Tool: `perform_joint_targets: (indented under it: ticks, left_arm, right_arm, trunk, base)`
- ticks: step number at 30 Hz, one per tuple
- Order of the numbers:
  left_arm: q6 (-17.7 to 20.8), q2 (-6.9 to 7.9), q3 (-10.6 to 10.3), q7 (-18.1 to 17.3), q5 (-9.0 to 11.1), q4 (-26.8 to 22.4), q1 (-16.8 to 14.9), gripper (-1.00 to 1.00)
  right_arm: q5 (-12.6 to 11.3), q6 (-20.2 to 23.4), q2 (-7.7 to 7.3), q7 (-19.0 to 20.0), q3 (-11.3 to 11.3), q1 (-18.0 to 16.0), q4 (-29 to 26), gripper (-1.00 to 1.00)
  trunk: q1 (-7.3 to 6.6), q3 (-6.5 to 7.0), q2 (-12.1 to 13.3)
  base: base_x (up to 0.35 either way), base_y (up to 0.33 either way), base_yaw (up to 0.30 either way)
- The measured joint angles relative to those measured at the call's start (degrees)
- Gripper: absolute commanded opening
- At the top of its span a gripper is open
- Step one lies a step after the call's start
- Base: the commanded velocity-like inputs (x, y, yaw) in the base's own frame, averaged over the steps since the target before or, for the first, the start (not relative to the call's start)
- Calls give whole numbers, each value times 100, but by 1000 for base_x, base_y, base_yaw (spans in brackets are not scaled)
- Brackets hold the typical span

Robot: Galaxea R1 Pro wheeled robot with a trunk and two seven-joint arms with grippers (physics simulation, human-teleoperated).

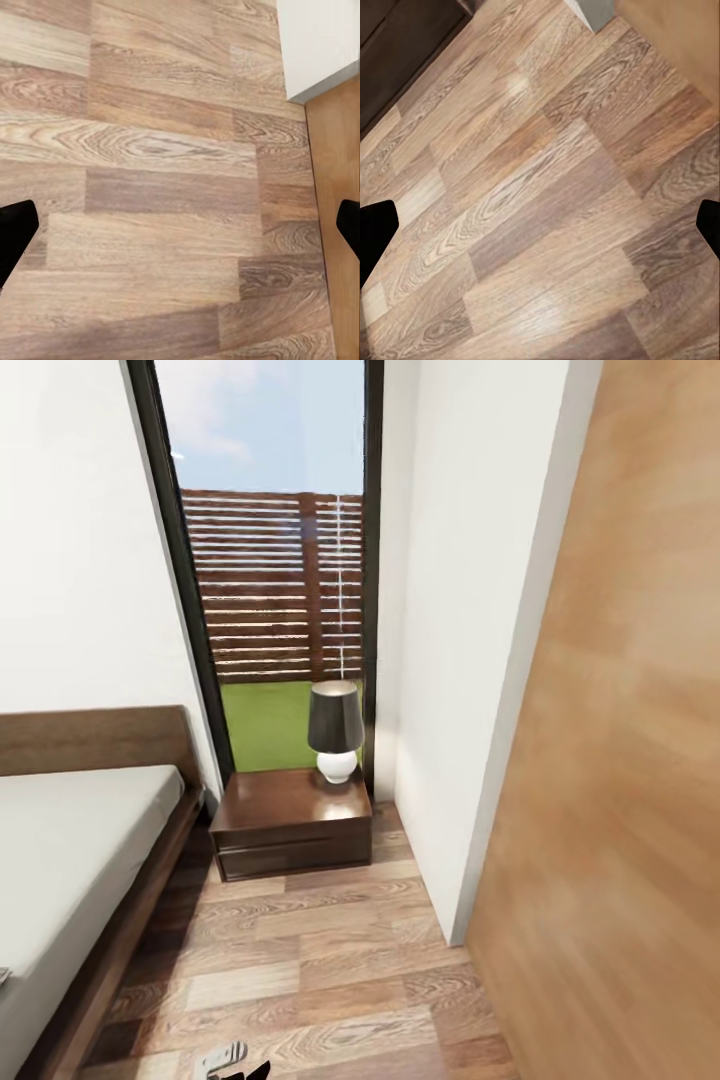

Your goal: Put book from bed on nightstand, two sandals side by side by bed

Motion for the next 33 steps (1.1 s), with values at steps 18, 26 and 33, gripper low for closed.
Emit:
perform_joint_targets:
  ticks: [18, 26, 33]
  left_arm:
    - [0, 0, 4, 0, 0, -1, 0, 100]
    - [0, 0, 3, -2, 0, 1, 1, 100]
    - [0, 0, 4, -2, 0, 2, 1, 100]
  right_arm:
    - [0, 0, 0, 0, 5, 0, -2, 100]
    - [1, 2, 0, -1, 2, -1, 1, 100]
    - [1, 1, 1, -1, 2, -1, 0, 100]
  trunk:
    - [3, 0, 0]
    - [3, -2, 1]
    - [3, -17, 1]
  base:
    - [236, 0, 146]
    - [12, 0, 93]
    - [10, 0, 252]
